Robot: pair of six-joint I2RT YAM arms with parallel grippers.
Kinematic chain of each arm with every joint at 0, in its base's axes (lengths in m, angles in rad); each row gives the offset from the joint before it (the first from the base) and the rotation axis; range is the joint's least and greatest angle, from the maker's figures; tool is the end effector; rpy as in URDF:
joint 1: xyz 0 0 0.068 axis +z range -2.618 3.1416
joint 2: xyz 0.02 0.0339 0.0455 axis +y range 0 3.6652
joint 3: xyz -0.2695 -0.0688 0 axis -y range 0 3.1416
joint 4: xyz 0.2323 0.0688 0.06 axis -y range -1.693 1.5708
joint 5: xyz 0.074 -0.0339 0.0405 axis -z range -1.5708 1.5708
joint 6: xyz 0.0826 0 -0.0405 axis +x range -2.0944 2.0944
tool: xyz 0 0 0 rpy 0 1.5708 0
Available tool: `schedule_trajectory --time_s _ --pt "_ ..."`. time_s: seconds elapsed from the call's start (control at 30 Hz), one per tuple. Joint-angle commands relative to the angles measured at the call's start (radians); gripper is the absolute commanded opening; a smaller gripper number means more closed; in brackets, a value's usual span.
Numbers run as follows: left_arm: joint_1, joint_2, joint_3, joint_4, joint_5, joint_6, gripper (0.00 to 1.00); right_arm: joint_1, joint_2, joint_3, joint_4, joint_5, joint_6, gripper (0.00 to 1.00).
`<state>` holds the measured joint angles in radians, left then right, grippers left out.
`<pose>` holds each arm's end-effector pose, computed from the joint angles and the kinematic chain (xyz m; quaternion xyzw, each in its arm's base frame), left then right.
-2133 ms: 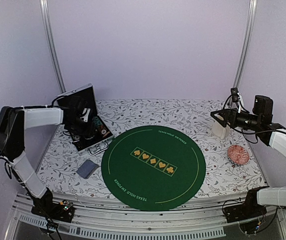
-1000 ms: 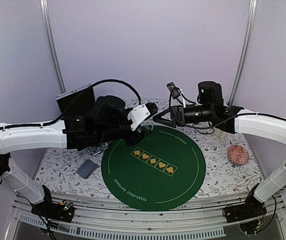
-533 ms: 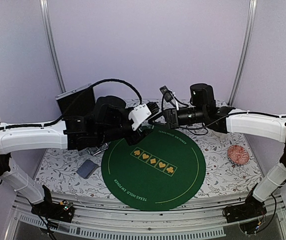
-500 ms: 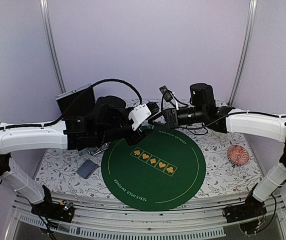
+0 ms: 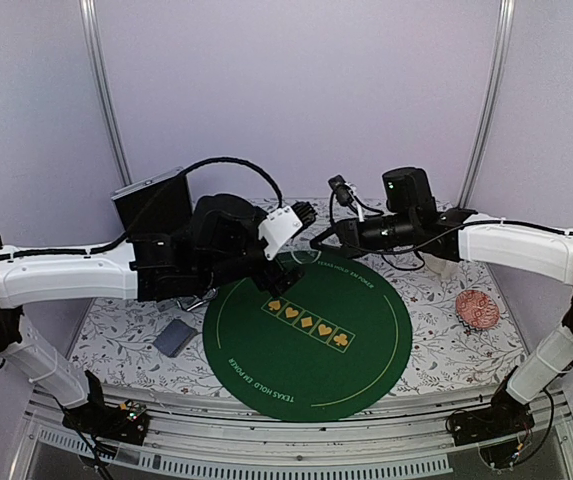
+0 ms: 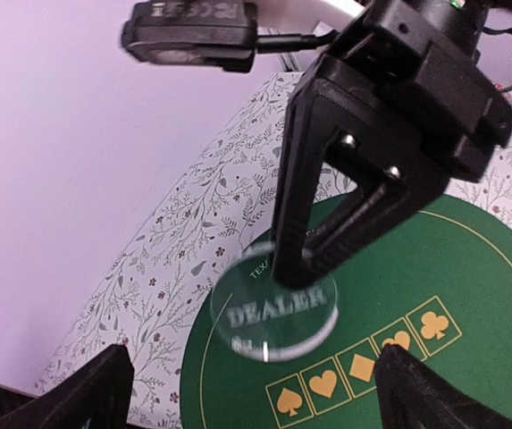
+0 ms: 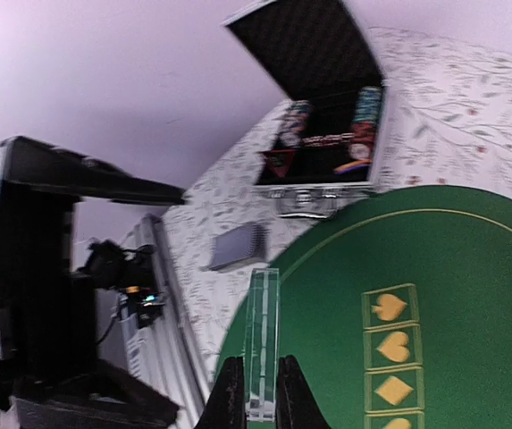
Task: Distribute texas hold em gaming equipment
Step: Pass from the left arm to the right, then place the dealer button in the dealer area.
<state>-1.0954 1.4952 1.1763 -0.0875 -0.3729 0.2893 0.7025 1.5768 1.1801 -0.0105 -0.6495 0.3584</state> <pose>0.1996 -0.3220 0.3067 0.4455 0.6969 -0.0695 0.5578 0.2634 0.2884 0.2932 -0.3083 0.7501 0.4934 0.3144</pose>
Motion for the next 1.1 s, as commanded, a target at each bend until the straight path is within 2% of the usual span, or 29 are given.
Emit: schedule_trajectory --time_s 0.0,0.13,0.43,0.6,0.8,1.0,1.07 --pt "0.042 0.001 -0.015 -0.018 -0.019 -0.144 0.98 -0.056 -0.052 0.021 -0.245 0.433 -0.218 0.01" --pt "0.132 -0.006 -0.02 -0.074 0.0 -0.276 0.98 -0.057 0.017 0.07 -0.34 0.665 -0.382 0.01" --pt "0.322 -0.048 -0.061 -0.189 -0.034 -0.462 0.98 -0.054 0.261 0.253 -0.39 0.935 -0.573 0.01" --pt "0.374 -0.071 -0.113 -0.209 -0.026 -0.493 0.98 -0.017 0.385 0.304 -0.441 1.089 -0.64 0.01" --pt "0.399 -0.071 -0.129 -0.215 -0.036 -0.49 0.98 0.044 0.479 0.306 -0.479 1.172 -0.695 0.01" --pt "0.411 -0.068 -0.114 -0.215 -0.028 -0.487 0.98 0.082 0.558 0.334 -0.533 1.185 -0.687 0.02" --pt "0.414 -0.068 -0.113 -0.217 -0.027 -0.487 0.98 0.096 0.57 0.338 -0.545 1.167 -0.681 0.07"
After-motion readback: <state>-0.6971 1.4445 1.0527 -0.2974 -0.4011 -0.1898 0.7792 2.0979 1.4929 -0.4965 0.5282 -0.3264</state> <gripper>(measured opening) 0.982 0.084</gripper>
